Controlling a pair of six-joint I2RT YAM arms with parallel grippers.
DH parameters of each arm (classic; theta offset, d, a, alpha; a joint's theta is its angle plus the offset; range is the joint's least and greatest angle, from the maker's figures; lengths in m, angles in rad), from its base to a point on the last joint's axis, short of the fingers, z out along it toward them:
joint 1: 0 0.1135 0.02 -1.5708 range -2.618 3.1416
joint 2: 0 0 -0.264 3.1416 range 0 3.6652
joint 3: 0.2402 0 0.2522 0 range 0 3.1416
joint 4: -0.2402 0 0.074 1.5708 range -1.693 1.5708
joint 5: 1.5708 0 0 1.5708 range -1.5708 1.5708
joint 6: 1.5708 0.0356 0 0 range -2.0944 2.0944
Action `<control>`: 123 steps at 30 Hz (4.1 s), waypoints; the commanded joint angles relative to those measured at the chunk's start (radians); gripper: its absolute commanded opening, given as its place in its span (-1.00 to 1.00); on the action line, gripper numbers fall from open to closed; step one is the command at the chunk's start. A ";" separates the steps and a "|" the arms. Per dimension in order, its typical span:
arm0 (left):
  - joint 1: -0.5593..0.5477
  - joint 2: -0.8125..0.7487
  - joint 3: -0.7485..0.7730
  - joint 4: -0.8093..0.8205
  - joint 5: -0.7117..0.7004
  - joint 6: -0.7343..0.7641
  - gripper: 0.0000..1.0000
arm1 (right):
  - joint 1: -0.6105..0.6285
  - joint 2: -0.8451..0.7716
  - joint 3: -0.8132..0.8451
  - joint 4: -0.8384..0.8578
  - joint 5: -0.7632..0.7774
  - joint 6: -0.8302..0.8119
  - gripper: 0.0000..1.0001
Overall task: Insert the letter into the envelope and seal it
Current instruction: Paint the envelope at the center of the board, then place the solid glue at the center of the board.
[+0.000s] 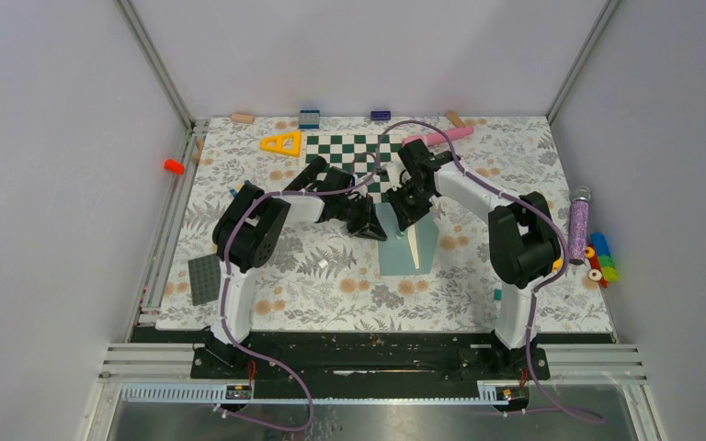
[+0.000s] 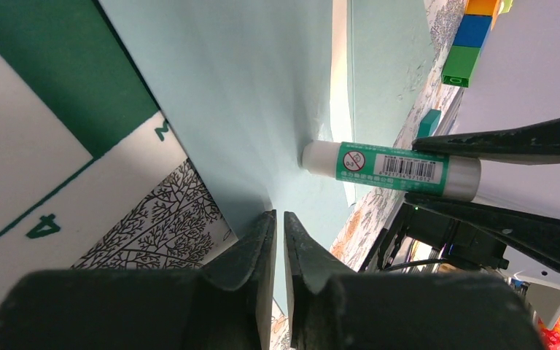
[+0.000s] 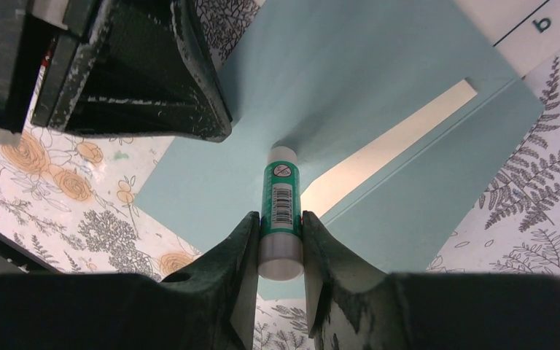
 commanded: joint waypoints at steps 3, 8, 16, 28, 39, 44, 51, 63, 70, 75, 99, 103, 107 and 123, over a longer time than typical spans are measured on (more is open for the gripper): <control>-0.007 -0.009 0.018 -0.004 -0.039 0.024 -0.76 | 0.008 0.032 0.061 0.015 0.068 0.014 -1.00; -0.007 -0.008 0.018 -0.005 -0.037 0.023 -0.76 | 0.005 0.027 0.062 0.014 0.105 0.007 -1.00; -0.007 -0.010 0.015 -0.001 -0.036 0.024 -0.76 | -0.013 0.040 0.082 0.036 0.147 0.004 -1.00; -0.007 -0.011 0.016 0.001 -0.034 0.026 -0.76 | -0.039 -0.049 0.070 0.079 0.105 0.021 -1.00; -0.005 -0.061 0.019 0.006 -0.011 0.039 -0.26 | -0.158 -0.314 -0.069 0.091 -0.310 0.076 -1.00; 0.005 -0.131 0.000 0.077 0.037 0.040 0.58 | -0.196 -0.354 -0.118 0.077 -0.477 0.089 -1.00; 0.017 -0.211 -0.054 0.238 0.153 0.004 0.98 | -0.221 -0.302 -0.111 0.028 -0.646 0.118 -1.00; 0.023 -0.203 -0.105 0.496 0.267 -0.146 0.95 | -0.253 -0.158 -0.013 -0.280 -0.917 -0.126 -1.00; 0.035 -0.221 -0.111 0.545 0.282 -0.190 0.72 | -0.252 -0.054 0.077 -0.546 -0.928 -0.364 -1.00; 0.041 -0.213 -0.082 0.392 0.229 -0.102 0.71 | -0.252 -0.068 0.109 -0.656 -0.961 -0.494 -1.00; 0.004 -0.041 -0.087 1.417 0.556 -0.856 0.40 | -0.218 0.010 0.125 -0.528 -0.935 -0.356 -1.00; 0.005 -0.047 -0.082 1.365 0.550 -0.807 0.35 | -0.219 0.007 0.115 -0.530 -0.921 -0.367 -1.00; 0.006 -0.115 -0.106 0.993 0.502 -0.529 0.29 | -0.219 0.007 0.117 -0.510 -0.892 -0.350 -1.00; -0.020 -0.152 -0.122 0.945 0.542 -0.435 0.31 | -0.242 0.014 0.118 -0.524 -0.905 -0.366 -1.00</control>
